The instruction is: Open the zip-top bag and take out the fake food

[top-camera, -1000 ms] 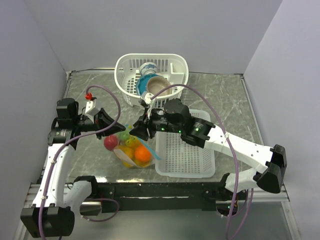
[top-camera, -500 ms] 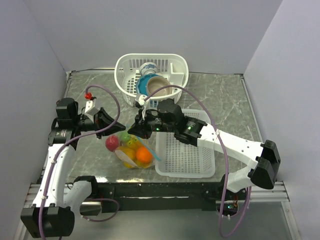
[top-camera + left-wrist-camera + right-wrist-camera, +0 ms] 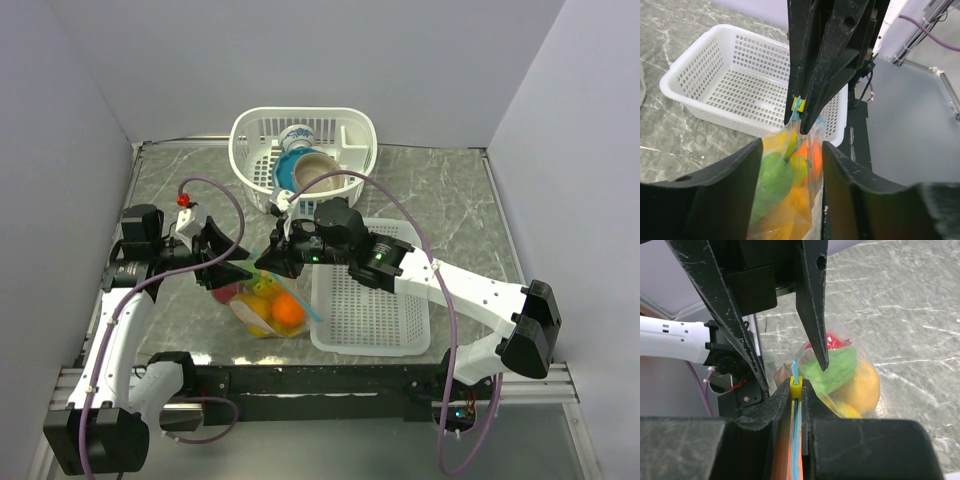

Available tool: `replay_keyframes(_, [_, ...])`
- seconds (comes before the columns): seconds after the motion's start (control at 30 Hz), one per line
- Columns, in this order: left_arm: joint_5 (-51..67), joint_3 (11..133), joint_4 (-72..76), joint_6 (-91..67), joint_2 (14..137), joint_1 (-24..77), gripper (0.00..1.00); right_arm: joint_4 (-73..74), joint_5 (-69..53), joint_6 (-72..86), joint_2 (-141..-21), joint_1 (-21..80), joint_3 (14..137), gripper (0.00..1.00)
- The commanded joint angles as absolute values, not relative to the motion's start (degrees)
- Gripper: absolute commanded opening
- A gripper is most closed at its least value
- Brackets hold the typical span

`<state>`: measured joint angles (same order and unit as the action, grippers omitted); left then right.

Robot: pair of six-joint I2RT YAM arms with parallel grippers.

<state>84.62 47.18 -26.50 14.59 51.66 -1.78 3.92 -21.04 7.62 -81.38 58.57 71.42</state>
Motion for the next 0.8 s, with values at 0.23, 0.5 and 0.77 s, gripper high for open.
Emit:
replay_keyframes(0.23, [96.94, 50.36, -29.27, 21.10, 53.35, -1.14, 0.38, 0.79, -24.70, 9.49, -81.74, 58.62, 74.27, 0.01])
replay_keyframes(0.5, [97.03, 47.46, -24.00, 16.18, 51.95, -0.35, 0.01, 1.14, -24.87, 9.84, -82.44, 58.71, 75.85, 0.02])
replay_keyframes(0.77, [96.86, 47.37, -20.91, 13.53, 52.03, -0.35, 0.01, 0.97, -20.31, 8.97, -79.19, 58.71, 72.78, 0.39])
